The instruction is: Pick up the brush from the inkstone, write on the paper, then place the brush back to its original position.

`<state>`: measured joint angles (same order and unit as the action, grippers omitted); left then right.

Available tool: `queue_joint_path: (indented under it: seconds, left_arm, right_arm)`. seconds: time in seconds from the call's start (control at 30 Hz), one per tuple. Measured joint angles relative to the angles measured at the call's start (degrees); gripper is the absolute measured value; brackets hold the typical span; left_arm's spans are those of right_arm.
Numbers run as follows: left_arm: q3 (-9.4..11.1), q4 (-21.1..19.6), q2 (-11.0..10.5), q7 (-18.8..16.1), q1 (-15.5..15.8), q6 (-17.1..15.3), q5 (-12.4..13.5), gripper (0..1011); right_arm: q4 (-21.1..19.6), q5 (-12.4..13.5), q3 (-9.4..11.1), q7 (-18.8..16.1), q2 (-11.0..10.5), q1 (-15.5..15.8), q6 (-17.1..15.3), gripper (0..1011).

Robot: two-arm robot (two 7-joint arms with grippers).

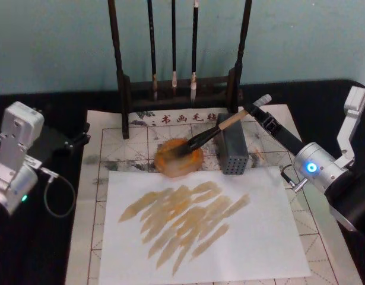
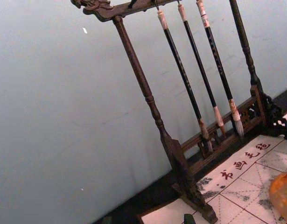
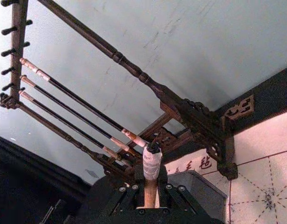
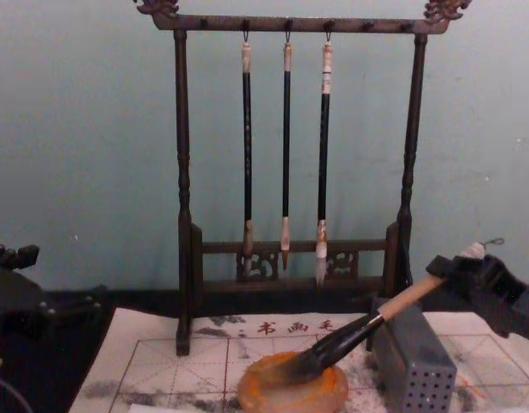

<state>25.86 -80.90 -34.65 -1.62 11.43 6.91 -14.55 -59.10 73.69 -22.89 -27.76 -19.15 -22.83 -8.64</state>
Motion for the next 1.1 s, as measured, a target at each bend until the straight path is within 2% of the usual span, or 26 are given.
queue_joint_path:
  seconds: [0.77,0.9,0.93,1.03,1.1]
  left_arm:
    - [0.0,0.0,0.0,0.0,0.0,0.0,0.0,1001]
    - [0.0,0.0,0.0,0.0,0.0,0.0,0.0,1001]
    - [0.0,0.0,0.0,0.0,0.0,0.0,0.0,1001]
    - [0.0,0.0,0.0,0.0,0.0,0.0,0.0,1001]
    - [0.0,0.0,0.0,0.0,0.0,0.0,0.0,1001]
  right_arm:
    - [-0.1,-0.1,0.0,0.0,-0.1,0.0,0.1,174]
    - [-0.1,-0.2,0.0,0.0,-0.1,0.1,0.1,231]
    - [-0.1,-0.2,0.0,0.0,-0.1,0.1,0.1,285]
    - [-0.1,-0.2,0.0,0.0,-0.1,0.1,0.1,340]
    - [-0.1,-0.2,0.0,0.0,-0.1,0.1,0.1,424]
